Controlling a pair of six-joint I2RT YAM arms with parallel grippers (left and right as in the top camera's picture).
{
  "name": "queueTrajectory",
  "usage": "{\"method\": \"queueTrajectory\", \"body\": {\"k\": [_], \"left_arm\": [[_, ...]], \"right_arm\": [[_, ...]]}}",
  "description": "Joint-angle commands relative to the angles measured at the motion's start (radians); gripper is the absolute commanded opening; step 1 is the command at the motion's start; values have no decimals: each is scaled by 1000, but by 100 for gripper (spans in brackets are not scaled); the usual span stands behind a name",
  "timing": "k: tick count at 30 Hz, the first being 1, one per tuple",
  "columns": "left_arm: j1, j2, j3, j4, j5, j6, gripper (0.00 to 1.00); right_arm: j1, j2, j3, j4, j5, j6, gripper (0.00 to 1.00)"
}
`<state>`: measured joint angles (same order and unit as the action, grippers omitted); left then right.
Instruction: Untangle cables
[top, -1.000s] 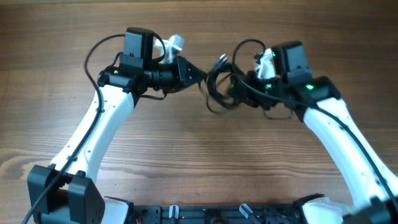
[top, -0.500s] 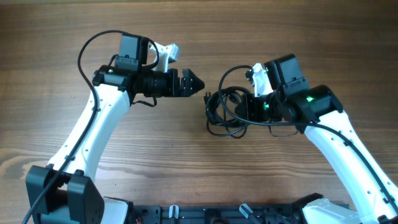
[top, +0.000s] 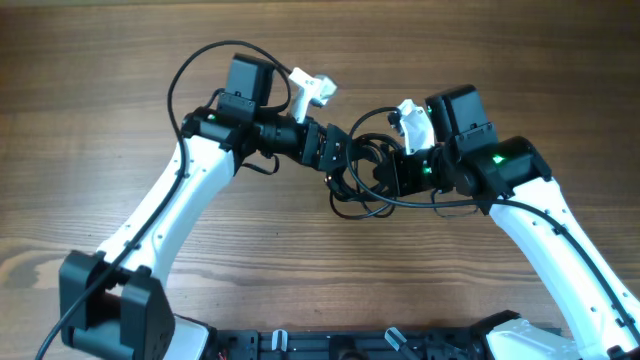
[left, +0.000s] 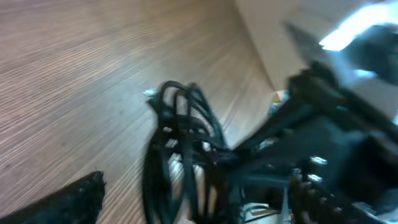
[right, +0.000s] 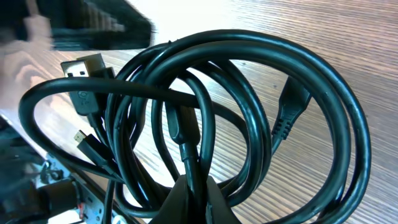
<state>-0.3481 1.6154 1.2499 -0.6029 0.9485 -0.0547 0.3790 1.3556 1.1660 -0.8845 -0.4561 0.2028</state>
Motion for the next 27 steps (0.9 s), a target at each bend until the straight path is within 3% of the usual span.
{"method": "queueTrajectory", "body": {"k": [1, 7, 9, 17, 20, 24, 27], "left_arm": [[-8, 42, 6, 0, -69, -14, 73], [-9, 83, 6, -18, -89, -13, 24], [-9, 83, 6, -18, -91, -13, 4], [-9, 83, 6, -18, -114, -14, 4], [-9, 83, 6, -18, -114, -14, 4], [-9, 83, 6, -16, -144, -43, 4], [-9, 83, 6, -14, -226, -111, 4]], "right_arm": [[2, -5, 10, 48, -121, -16, 4], [1, -5, 10, 96, -209, 10, 4], [-2, -5, 10, 105, -249, 21, 4], [-176, -106, 11, 135, -305, 196, 4], [-259, -146, 11, 79, -154, 323, 4], [-294, -147, 11, -93, 119, 382, 4], [-294, -152, 11, -79, 75, 351, 4]]}}
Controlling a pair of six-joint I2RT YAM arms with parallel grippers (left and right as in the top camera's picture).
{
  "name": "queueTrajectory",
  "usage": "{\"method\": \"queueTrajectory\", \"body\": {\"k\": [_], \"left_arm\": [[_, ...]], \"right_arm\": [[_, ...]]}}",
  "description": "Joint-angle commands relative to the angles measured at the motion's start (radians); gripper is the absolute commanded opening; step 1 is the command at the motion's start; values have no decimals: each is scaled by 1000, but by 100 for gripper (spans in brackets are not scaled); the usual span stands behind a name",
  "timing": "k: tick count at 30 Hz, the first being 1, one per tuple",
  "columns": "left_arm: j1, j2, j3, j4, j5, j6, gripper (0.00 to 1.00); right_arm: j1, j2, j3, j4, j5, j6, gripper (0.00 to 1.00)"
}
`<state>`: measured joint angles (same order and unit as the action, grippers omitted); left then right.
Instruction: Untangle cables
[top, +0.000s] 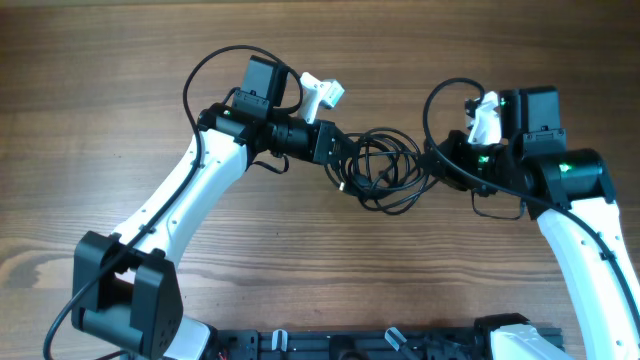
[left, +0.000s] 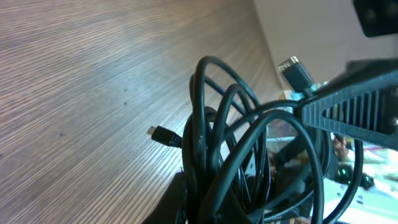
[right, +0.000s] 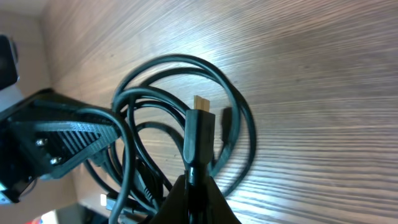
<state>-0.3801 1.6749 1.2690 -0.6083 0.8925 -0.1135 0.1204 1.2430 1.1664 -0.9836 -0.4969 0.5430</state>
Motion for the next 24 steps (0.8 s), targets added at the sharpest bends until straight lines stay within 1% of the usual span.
{"method": "queueTrajectory", "body": {"k": [1, 3, 6, 11, 12, 13, 14, 17, 19, 20, 21, 22, 23, 24], "left_arm": [[23, 24, -13, -8, -191, -66, 4], [23, 24, -13, -9, -206, -79, 4], [23, 24, -13, -11, -206, -79, 4], [23, 24, -13, -13, -206, -79, 4], [23, 24, -13, -12, -206, -79, 4], [23, 24, -13, -12, -206, -79, 4], [23, 24, -13, -12, -206, -79, 4], [23, 24, -13, -12, -207, -82, 4], [24, 24, -13, -12, -210, -82, 4], [25, 24, -13, -13, -210, -82, 4], [25, 24, -13, -13, -210, -82, 4], [25, 23, -13, -13, -211, -82, 4], [26, 23, -13, -13, -214, -82, 4], [31, 23, -13, -13, -214, -82, 4]], "right_arm": [[-36, -55, 13, 87, -31, -85, 4], [-36, -100, 40, 149, -160, -121, 4], [-36, -153, 85, 134, -113, -105, 4], [-36, -219, 130, 5, 284, -28, 4], [-36, -221, 130, -17, 347, -19, 4], [-36, -220, 130, -32, 369, -25, 4], [-35, -217, 130, -27, 333, -54, 4], [-35, -204, 130, 49, -28, -240, 4], [-35, -178, 130, 47, -246, -337, 4], [-35, -158, 130, 19, -236, -328, 4], [-35, -135, 130, -19, -156, -314, 4], [-35, -102, 129, -68, -34, -282, 7], [-35, -73, 129, -105, 35, -273, 11], [-35, -45, 129, -133, 77, -270, 22]]}}
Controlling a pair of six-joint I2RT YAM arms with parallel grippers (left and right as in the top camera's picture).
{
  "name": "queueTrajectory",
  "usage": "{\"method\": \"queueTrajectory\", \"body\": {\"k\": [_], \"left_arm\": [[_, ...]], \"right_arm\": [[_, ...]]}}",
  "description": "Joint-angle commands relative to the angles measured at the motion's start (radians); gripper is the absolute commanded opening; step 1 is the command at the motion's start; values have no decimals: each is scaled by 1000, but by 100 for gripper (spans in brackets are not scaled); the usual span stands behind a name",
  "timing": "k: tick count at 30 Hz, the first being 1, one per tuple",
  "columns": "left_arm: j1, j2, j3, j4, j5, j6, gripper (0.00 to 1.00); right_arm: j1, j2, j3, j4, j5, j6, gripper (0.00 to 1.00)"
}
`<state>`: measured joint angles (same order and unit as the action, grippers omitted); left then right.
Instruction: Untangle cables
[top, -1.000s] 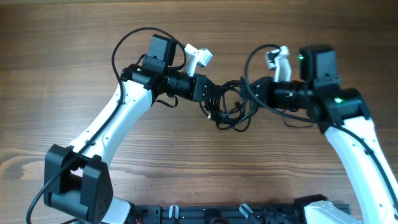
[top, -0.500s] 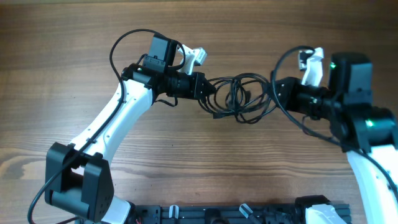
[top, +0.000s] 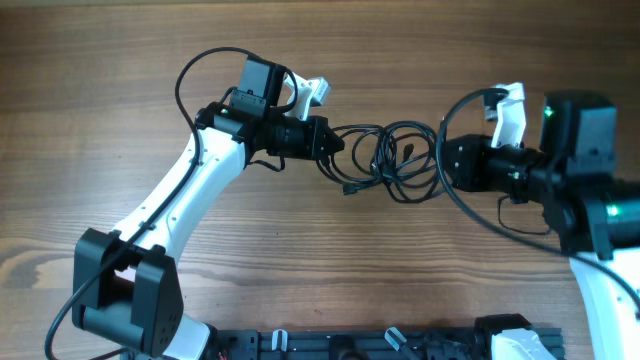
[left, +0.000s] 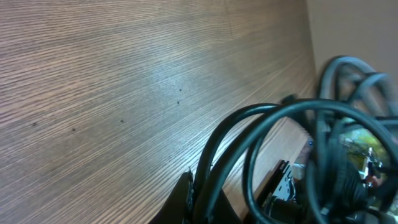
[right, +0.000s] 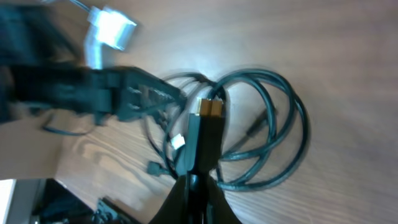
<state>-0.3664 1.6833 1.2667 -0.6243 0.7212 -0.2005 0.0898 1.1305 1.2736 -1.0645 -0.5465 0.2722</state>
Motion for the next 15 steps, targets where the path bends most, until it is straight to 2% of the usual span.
{"method": "queueTrajectory", "body": {"k": [1, 3, 4, 6, 9, 10, 11, 12, 13, 15], "left_arm": [[23, 15, -10, 3, -42, 5, 4], [39, 14, -10, 3, -42, 5, 4], [42, 13, -10, 2, -42, 5, 4], [42, 8, -10, -4, -41, 3, 4], [29, 7, -10, -24, -42, -22, 4], [24, 7, -10, -32, -42, -22, 14], [17, 7, -10, -39, -42, -22, 50], [15, 7, -10, -43, -42, -21, 79], [15, 7, -10, -46, -42, -21, 100], [19, 4, -8, -45, -43, -24, 100]], "right_arm": [[-5, 98, 22, -74, 140, 5, 36], [-5, 166, 22, -93, 140, 19, 61], [-5, 194, 22, -92, 138, 24, 67], [-5, 228, 22, -80, 126, 40, 71], [3, 236, 22, -45, 100, 43, 73], [3, 236, 22, -39, 100, 42, 75], [3, 236, 22, -37, 101, 42, 77], [3, 236, 22, -36, 100, 42, 79], [3, 236, 22, -36, 100, 42, 80], [3, 237, 22, -36, 100, 42, 81]]}}
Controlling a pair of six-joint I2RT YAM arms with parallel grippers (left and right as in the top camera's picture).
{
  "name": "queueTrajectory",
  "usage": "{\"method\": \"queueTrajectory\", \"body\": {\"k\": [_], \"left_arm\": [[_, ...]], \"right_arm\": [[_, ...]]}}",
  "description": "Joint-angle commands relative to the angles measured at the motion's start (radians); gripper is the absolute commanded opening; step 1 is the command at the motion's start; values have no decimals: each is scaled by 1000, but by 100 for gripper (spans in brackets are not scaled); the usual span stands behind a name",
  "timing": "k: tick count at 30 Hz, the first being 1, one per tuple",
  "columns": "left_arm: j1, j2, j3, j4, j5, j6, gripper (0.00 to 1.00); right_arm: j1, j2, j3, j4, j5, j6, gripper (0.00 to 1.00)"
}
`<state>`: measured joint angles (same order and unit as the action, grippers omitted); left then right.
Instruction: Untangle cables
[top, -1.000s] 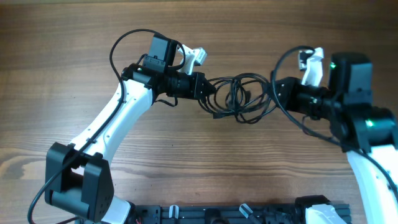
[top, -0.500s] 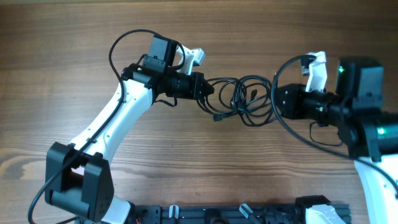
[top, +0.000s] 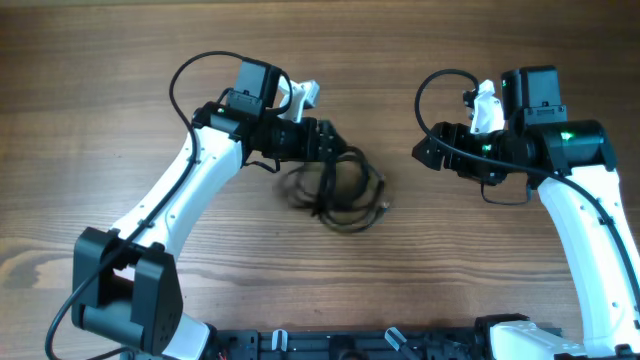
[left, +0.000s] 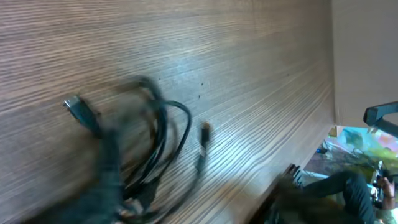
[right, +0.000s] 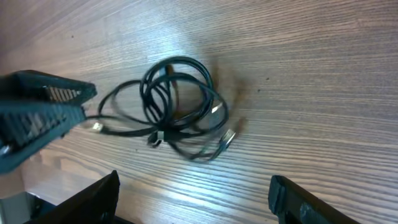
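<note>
The black cable bundle (top: 335, 190) lies on the wooden table in loose, tangled loops and is blurred by motion. In the right wrist view the cable bundle (right: 180, 106) shows several loops and loose plug ends. In the left wrist view the cable bundle (left: 143, 143) has a USB plug (left: 78, 109) sticking out. My left gripper (top: 335, 142) hovers just above the bundle's far edge, apparently open, with its fingers blurred. My right gripper (top: 420, 152) stands open and empty to the right, clear of the cables. Its fingers (right: 93, 199) frame the bottom of its view.
The left gripper (right: 43, 118) shows at the left edge of the right wrist view. A black base rail (top: 400, 342) runs along the table's front edge. Each arm's own cable arcs above its wrist. The table's edge (left: 298, 168) appears at the right of the left wrist view.
Both grippers were shut on the cables, holding them stretched and lifted between them. Now both are open and the bundle lies on the table under the left gripper. The right gripper has moved away.
At first the grippers were close together, the right shut on the bundle and the left open beside it. Then both were shut on it and stood farther apart, the loops spreading between them. Now the bundle lies released on the table, still tangled.
</note>
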<state>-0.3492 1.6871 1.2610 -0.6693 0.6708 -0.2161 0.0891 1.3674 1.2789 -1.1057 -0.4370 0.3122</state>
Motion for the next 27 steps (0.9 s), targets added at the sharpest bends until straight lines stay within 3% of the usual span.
{"method": "queueTrajectory", "body": {"k": [1, 3, 6, 8, 10, 12, 15, 22, 25, 27], "left_arm": [[9, -8, 10, -10, 8, -10, 100], [21, -34, 51, -53, -26, -19, 100], [25, -103, 116, -167, -247, -117, 100], [14, -131, 116, -216, -312, -161, 100], [-18, -129, 109, -288, -325, -163, 94], [-54, -127, 83, -301, -325, -167, 81], [-126, -127, 10, -263, -406, -241, 52], [-213, -101, -183, -47, -507, -402, 55], [-227, -63, -242, 72, -535, -452, 42], [-232, -35, -248, 91, -559, -452, 27]], "right_arm": [[4, 0, 17, 5, -10, 2, 81], [5, 0, 17, 5, -9, 1, 81], [5, 0, 17, 6, -8, 1, 81], [5, 0, 17, 6, -8, -11, 81], [5, 1, 17, 6, -7, -24, 81], [5, 2, 17, 7, -4, -24, 81], [5, 2, 16, 5, -5, -21, 81], [5, 2, 16, 11, -5, -18, 81], [5, 2, 16, 13, -5, -22, 82], [5, 2, 16, 13, -5, -23, 82]]}}
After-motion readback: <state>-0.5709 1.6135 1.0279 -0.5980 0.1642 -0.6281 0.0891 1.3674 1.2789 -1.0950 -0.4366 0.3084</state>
